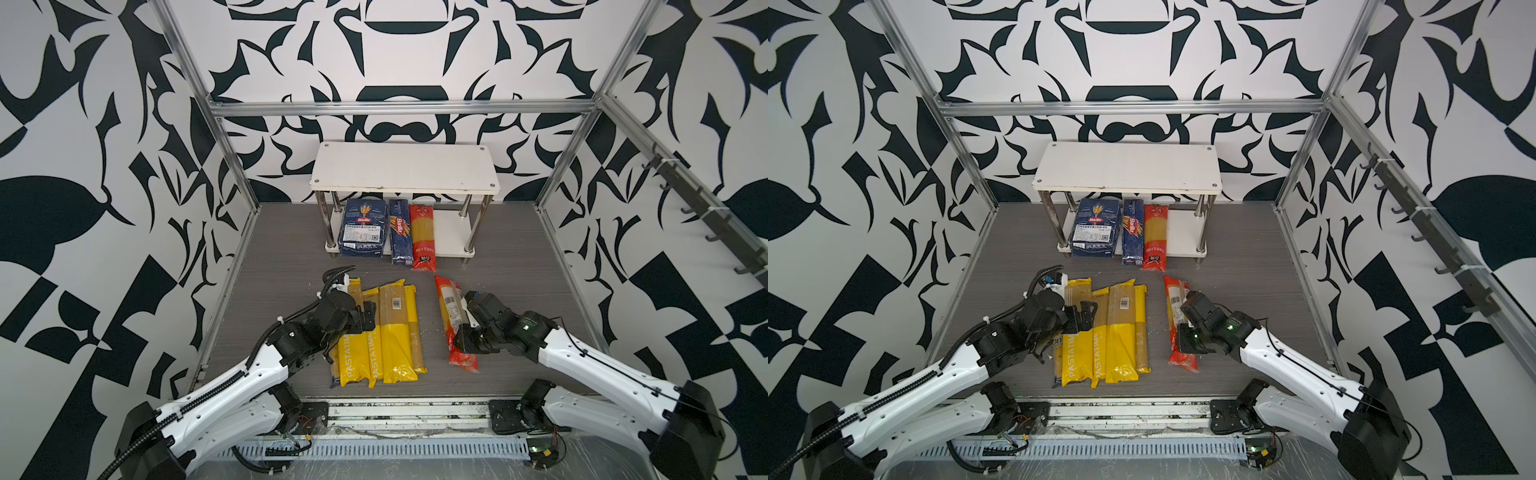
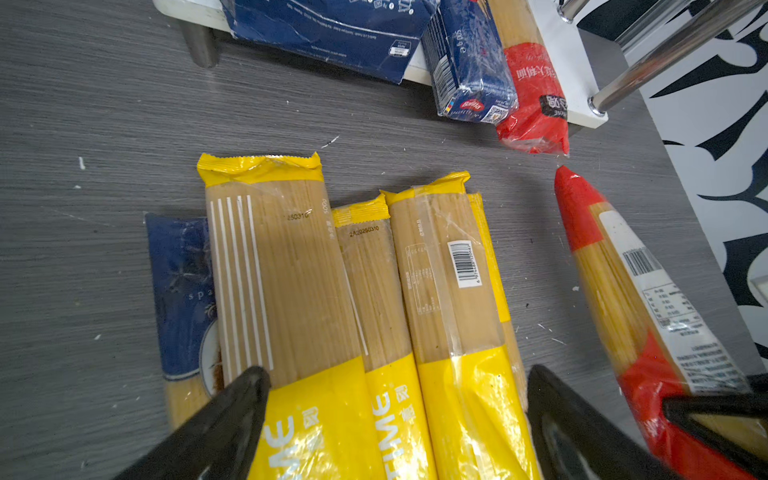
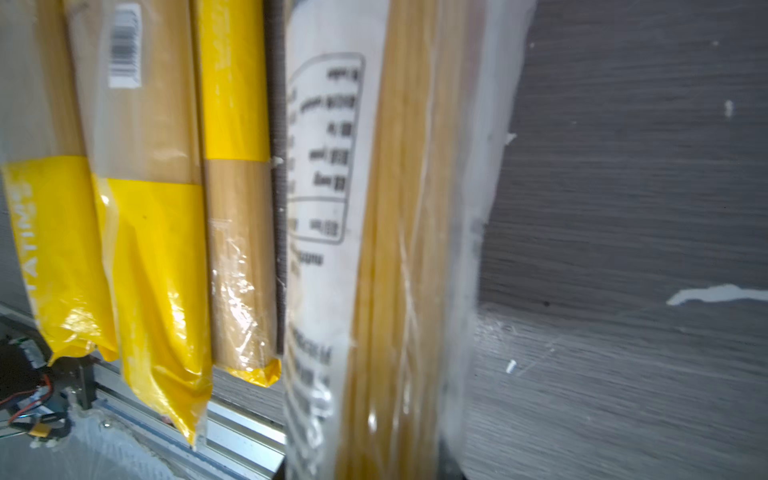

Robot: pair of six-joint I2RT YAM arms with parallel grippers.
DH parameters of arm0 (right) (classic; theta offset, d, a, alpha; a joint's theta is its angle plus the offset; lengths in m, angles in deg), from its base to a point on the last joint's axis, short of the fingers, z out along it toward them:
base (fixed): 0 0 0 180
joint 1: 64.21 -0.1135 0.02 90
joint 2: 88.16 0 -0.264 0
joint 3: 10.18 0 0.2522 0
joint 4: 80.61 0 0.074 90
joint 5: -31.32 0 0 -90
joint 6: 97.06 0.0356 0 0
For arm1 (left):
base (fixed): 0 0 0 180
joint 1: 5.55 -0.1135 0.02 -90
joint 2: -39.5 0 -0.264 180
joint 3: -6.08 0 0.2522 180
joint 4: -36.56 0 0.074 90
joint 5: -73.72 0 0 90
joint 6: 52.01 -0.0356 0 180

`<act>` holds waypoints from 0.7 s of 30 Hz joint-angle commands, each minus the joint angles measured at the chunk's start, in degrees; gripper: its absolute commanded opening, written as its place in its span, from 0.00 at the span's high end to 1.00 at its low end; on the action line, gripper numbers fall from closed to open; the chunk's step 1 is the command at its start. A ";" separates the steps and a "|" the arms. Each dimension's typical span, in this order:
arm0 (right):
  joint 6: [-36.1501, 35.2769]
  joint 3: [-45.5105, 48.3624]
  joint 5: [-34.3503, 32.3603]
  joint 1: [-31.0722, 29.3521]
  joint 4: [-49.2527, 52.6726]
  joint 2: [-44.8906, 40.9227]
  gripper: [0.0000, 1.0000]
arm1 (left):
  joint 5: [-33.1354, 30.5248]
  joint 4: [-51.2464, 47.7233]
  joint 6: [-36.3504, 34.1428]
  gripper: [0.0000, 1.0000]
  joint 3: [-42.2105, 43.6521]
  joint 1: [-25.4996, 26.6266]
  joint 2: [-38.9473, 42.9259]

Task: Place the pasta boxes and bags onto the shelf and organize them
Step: 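Carry the red-and-white bag to the lower shelf beside the red bag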

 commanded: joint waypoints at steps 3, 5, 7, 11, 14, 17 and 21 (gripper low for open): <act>-6.95 -9.57 -1.96 2.66 -2.24 -0.35 0.95 | -0.86 -1.50 -1.09 0.01 -3.00 0.18 -1.06; -7.94 -11.85 -2.00 3.06 -1.32 0.46 0.95 | -0.79 -1.84 -1.19 0.01 -3.37 0.18 -1.27; -9.18 -13.36 -2.03 3.31 -1.23 0.89 0.95 | -0.90 -2.05 -1.27 0.01 -3.50 0.18 -1.20; -12.29 -17.13 -2.58 5.34 -0.83 3.94 0.95 | -1.52 -1.83 -1.36 0.01 -3.43 0.18 -1.28; -14.55 -19.47 -3.15 7.10 -1.76 6.72 0.96 | -1.68 -2.06 -1.53 0.01 -3.82 0.18 -1.71; -16.73 -22.36 -4.38 9.23 -2.77 10.26 0.96 | -2.00 -2.13 -1.71 0.01 -4.07 0.18 -1.91; -19.28 -26.26 -4.36 12.29 -5.22 15.01 0.96 | -2.60 -2.29 -2.28 0.01 -4.53 0.18 -2.25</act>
